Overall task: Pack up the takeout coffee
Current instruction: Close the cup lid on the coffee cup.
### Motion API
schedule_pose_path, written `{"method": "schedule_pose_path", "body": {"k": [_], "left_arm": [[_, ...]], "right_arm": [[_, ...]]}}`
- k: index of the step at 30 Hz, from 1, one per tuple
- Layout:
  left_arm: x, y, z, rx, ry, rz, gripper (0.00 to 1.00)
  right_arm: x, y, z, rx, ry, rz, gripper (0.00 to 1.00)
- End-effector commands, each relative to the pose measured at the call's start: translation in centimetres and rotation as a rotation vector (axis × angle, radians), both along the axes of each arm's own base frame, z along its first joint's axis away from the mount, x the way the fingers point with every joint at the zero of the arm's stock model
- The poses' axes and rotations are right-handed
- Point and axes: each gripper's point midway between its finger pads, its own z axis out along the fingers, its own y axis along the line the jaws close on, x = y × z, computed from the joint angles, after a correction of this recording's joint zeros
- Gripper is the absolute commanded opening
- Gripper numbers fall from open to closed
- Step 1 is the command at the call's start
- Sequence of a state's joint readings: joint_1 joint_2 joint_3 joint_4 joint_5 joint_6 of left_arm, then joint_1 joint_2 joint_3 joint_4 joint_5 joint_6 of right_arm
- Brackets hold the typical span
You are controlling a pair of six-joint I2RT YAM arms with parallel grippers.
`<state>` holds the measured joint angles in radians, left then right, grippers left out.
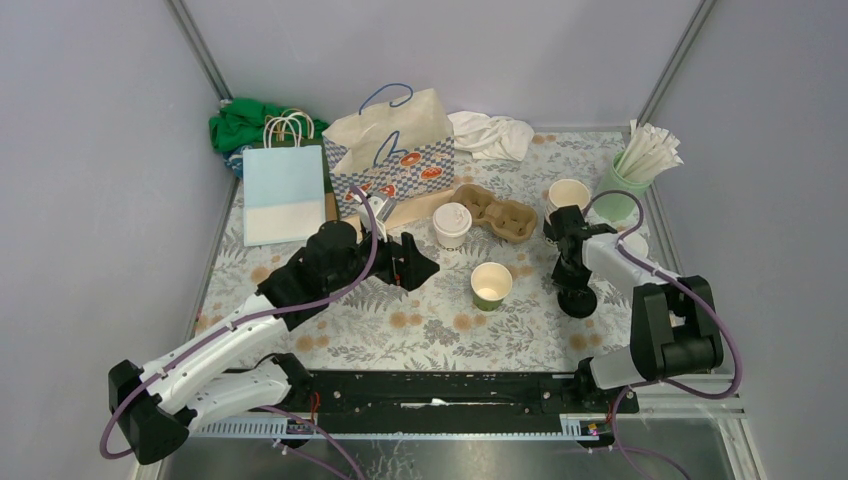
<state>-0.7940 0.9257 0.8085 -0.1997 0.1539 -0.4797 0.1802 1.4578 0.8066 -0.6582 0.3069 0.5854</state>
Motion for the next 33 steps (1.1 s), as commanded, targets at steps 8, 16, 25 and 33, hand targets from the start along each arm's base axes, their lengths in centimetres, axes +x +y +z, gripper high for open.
{"method": "schedule_pose_path", "body": {"k": [8,16,25,33], "left_arm": [[0.3,-0.5,1.2,-0.036,-0.034,-0.005,0.98],[0.4,-0.6,1.0,-0.028,-0.03,-0.001,0.98],[0.9,-1.5,-0.3,-0.017,0.007,-0.017,0.98],[1.3,-2.5,-1.2,-0.028,0.04,-0.018,0.98]], "right_arm": [[0.2,2.1,2.1,0.111,-0.095,-0.011,0.12],[0.0,2.6,4.8,0.144,-0.152,0.003,0.1],[0.4,6.5,11.5,0.296,-0.294,0.106,0.09],[1.2,12.0,14.9,0.371,-0.357,0.282,0.06]]}}
